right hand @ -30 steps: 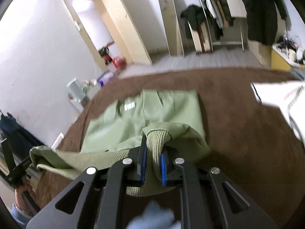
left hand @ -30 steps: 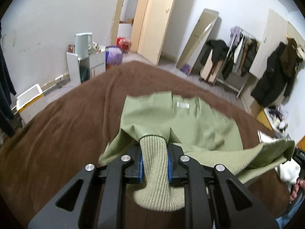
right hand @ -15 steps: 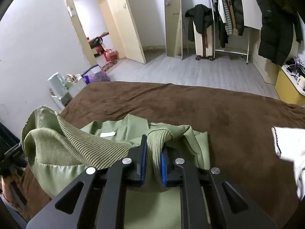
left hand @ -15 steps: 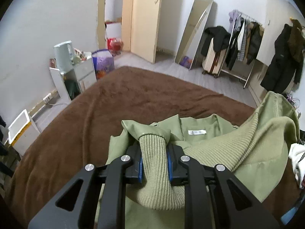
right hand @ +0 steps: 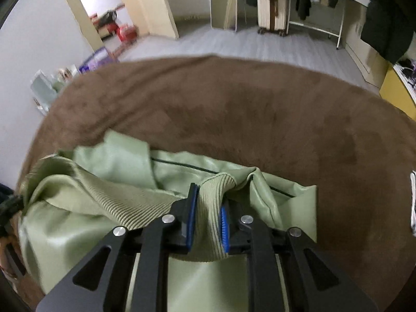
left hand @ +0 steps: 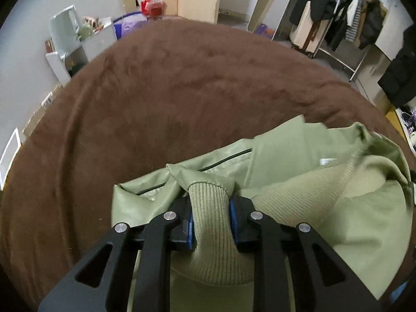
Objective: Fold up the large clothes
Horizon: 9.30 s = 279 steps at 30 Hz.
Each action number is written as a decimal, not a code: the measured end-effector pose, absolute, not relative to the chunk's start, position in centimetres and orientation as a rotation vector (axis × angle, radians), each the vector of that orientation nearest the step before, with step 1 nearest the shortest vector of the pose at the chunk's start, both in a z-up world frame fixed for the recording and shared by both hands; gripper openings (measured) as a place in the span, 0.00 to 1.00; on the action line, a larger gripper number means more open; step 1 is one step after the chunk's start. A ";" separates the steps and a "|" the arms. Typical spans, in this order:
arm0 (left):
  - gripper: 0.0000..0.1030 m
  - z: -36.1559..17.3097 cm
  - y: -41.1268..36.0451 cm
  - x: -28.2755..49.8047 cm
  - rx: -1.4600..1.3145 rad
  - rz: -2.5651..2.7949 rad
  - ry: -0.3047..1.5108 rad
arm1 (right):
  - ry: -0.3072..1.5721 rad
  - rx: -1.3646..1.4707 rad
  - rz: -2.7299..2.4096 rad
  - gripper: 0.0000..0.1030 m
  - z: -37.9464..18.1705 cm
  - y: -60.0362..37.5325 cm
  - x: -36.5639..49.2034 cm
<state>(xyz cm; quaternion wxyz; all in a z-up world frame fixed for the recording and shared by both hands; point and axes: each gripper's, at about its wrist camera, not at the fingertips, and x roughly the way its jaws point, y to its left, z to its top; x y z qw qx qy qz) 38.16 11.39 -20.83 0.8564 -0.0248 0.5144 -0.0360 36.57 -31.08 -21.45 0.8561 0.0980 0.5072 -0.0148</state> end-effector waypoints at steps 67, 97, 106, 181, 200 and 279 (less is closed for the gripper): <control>0.95 -23.5 8.1 35.1 0.035 -0.016 0.986 | 1.078 0.079 -0.021 0.94 -25.6 -25.7 39.2; 0.94 -20.7 -0.5 32.0 0.082 -0.200 0.967 | 0.986 -0.018 0.137 0.94 -20.0 -20.8 24.1; 0.94 -21.3 -0.6 23.0 0.062 -0.208 0.999 | 0.976 0.175 -0.029 0.94 -18.4 -29.0 19.1; 0.95 -23.0 -0.5 20.1 0.072 -0.121 1.083 | 0.636 0.848 0.301 0.16 -10.3 -27.6 17.7; 0.94 -19.1 9.2 18.1 -0.008 -0.046 1.054 | 0.711 0.655 0.489 0.16 -7.4 -12.1 26.6; 0.53 -18.0 16.1 21.4 -0.059 -0.173 1.155 | 1.020 0.278 0.465 0.78 -17.7 -11.1 19.5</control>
